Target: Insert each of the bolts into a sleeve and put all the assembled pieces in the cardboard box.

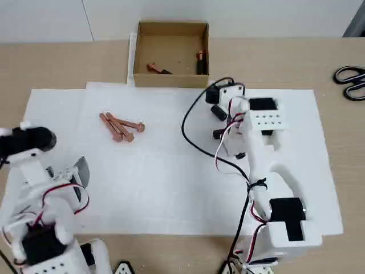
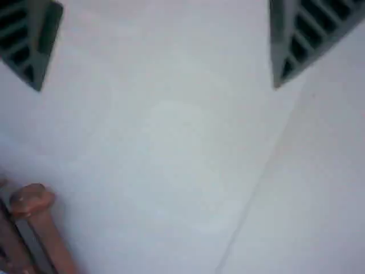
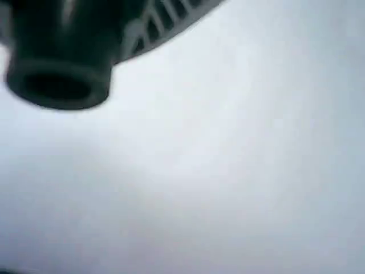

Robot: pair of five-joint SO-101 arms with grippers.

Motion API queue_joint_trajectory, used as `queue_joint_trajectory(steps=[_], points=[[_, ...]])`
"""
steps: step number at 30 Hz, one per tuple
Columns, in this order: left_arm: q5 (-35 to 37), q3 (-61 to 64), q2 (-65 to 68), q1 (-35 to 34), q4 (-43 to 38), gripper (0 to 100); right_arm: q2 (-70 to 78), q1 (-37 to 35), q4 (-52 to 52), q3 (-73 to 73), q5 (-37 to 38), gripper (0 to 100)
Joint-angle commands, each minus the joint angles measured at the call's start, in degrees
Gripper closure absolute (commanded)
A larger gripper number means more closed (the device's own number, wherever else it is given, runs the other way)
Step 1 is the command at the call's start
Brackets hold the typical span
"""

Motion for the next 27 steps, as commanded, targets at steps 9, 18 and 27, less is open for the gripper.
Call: queue_joint_trajectory(steps=[9,18,27], points=[[-1.58,-28.88,39.91,2.9,2.64,76,-0.66,0.57,8.22,-7.74,-0.7,99.3],[4.57,-49.01,73.93,14.33,2.64,76,-0.66,0.13,8.13,-7.74,-0.88,99.3],[15.3,-66.95,99.25,15.38,2.64,76,-0.66,0.13,8.13,-7.74,-2.81,99.2]])
